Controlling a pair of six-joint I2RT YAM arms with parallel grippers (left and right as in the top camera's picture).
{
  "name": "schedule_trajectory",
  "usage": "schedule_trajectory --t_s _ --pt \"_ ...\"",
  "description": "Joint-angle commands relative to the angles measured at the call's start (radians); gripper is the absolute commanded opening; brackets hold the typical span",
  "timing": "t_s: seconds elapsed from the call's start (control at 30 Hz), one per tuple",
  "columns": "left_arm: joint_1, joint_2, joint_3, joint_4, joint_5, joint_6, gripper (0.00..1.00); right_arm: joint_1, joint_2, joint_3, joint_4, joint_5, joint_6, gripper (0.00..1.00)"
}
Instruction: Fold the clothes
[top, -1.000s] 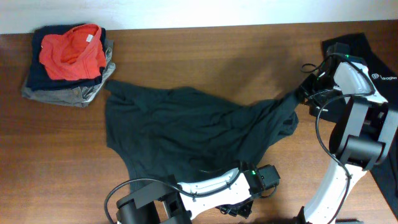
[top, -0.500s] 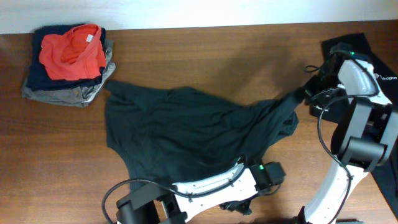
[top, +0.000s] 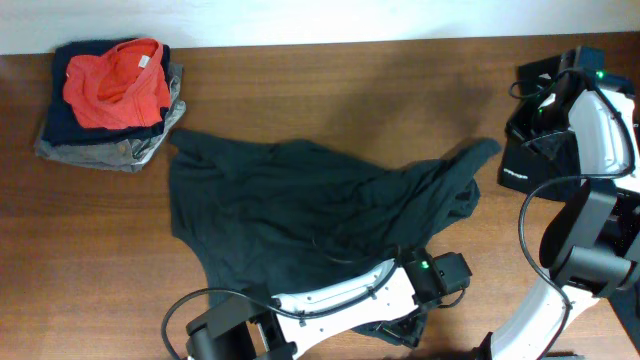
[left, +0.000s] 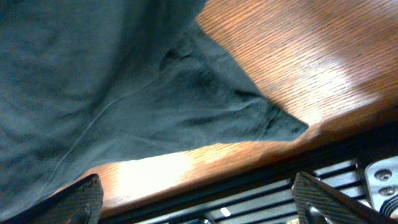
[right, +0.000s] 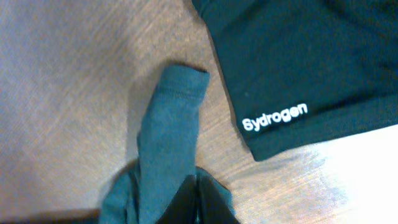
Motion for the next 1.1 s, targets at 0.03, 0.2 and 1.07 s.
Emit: schedule_trajectory --t_s 0.03,0.2,1.07 --pt "-0.001 -0.015 -0.067 0.064 0.058 0.000 0.99 0.003 0.019 -0.021 0.013 0.006 -0.012 0.21" --pt "-0.001 -0.006 -0.111 0.100 0.090 0.000 0.97 0.005 0.063 -0.021 0.027 -0.038 -0.012 0.41" --pt "0.000 0.159 -0.132 0.148 0.224 -0.053 0.42 0.043 0.137 -0.021 0.082 -0.041 -0.003 0.68"
